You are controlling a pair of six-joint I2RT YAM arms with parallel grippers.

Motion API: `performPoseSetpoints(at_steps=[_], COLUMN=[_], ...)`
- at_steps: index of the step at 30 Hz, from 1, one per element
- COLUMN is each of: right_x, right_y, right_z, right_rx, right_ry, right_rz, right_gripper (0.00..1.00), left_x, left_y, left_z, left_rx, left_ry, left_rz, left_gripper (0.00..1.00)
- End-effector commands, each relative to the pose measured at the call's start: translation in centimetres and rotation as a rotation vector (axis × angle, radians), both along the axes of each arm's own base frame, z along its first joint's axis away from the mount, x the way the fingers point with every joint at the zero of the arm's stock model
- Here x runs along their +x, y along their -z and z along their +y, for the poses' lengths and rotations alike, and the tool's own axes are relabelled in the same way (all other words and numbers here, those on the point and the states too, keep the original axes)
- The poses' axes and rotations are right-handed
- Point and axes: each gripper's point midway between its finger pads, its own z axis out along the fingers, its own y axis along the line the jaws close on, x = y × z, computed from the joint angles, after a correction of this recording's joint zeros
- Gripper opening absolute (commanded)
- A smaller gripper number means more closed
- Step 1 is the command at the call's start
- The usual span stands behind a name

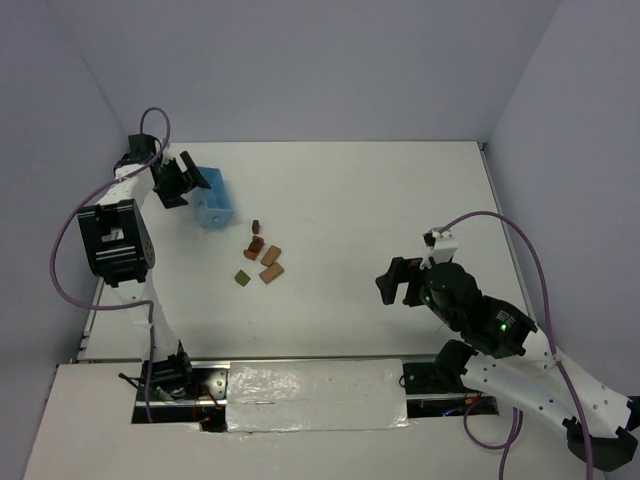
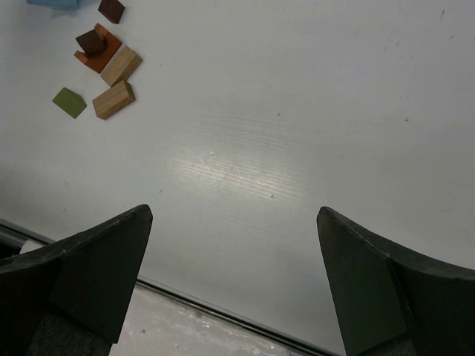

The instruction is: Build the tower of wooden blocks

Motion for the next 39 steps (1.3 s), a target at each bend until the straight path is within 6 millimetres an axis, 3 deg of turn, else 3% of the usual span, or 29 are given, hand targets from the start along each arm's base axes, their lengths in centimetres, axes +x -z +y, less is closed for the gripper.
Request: performPoseSetpoints(at_steps=[1,3,4,7,9,12,14,16,17,18,19,20,22,23,24,25,26,27,30,32,36,37,39], right_x=[0.3,0.2,0.2,0.1,0.1,0.1,0.1,0.0,0.0,0.0,0.0,0.0,0.0,0.0,-0.1,-0.1,-0.1,0.0,0.0,-0.1,-0.2,-0.2,-0.3], right_y=[-0.8,-0.7,-0.6,-0.6,-0.6,-0.6,-0.5,-0.5,-0.5,-0.6,-0.5,-0.4,-0.1,0.1,0.2,0.3,0.6,0.8,1.2,1.3,1.1,1.0,0.9], right_z=[0.6,0.7,0.8,1.0,1.0,1.0,1.0,1.0,1.1,1.2,1.2,1.2,1.3,1.4,1.5,1.6,1.7,1.6,1.7,1.9,1.8,1.8,1.9], right_rx=[0.023,0.021,0.019,0.021,0.020,0.017,0.018,0.017,0.019,0.020,0.018,0.015,0.004,-0.002,-0.009,-0.015,-0.028,-0.038,-0.065,-0.068,-0.060,-0.057,-0.052], right_ry=[-0.020,-0.025,-0.028,-0.039,-0.041,-0.039,-0.041,-0.042,-0.045,-0.048,-0.048,-0.050,-0.053,-0.057,-0.061,-0.065,-0.067,-0.061,-0.057,-0.062,-0.064,-0.065,-0.071], right_rz=[-0.037,-0.034,-0.032,-0.034,-0.034,-0.031,-0.032,-0.031,-0.031,-0.032,-0.030,-0.028,-0.018,-0.010,-0.005,0.000,0.010,0.015,0.030,0.032,0.022,0.019,0.014], right_gripper=[1.00,1.00,1.00,1.00,1.00,1.00,1.00,1.00,1.00,1.00,1.00,1.00,1.00,1.00,1.00,1.00,1.00,1.00,1.00,1.00,1.00,1.00,1.00], left_x=[-1.3,-0.8,-1.0,-1.2,-1.0,-0.7,-0.7,-0.9,-0.8,-0.3,-0.5,0.5,1.1,2.2,2.7,3.3,4.8,5.3,7.3,7.8,8.0,8.0,7.9], left_y=[1.8,1.6,3.1,4.2,3.7,1.2,0.9,0.9,0.9,0.9,1.1,0.1,1.6,0.2,1.7,1.6,-0.2,0.2,-1.9,-2.5,-1.6,-1.4,-0.6], left_z=[3.3,3.5,3.6,3.8,3.8,3.5,3.6,4.3,4.3,4.8,4.7,5.0,5.5,5.8,5.9,6.1,6.1,6.1,4.4,4.1,3.6,3.6,4.0], left_rx=[0.205,0.257,0.260,0.277,0.288,0.317,0.328,0.373,0.388,0.415,0.446,0.474,0.528,0.541,0.546,0.556,0.562,0.559,0.532,0.554,0.553,0.554,0.564], left_ry=[-0.103,-0.094,-0.089,-0.103,-0.104,-0.111,-0.107,-0.117,-0.099,-0.104,-0.079,-0.076,-0.041,-0.032,-0.013,0.010,0.020,0.042,0.177,0.212,0.300,0.300,0.279], left_rz=[0.131,0.147,0.189,0.229,0.214,0.160,0.150,0.169,0.170,0.172,0.196,0.173,0.220,0.194,0.220,0.212,0.157,0.148,0.008,-0.026,-0.042,-0.035,-0.008], left_gripper=[0.99,1.00,1.00,0.99,1.00,0.99,0.94,0.80,0.66,0.28,0.16,0.09,0.00,0.00,0.00,0.00,0.00,0.00,0.00,0.00,0.03,0.05,0.23])
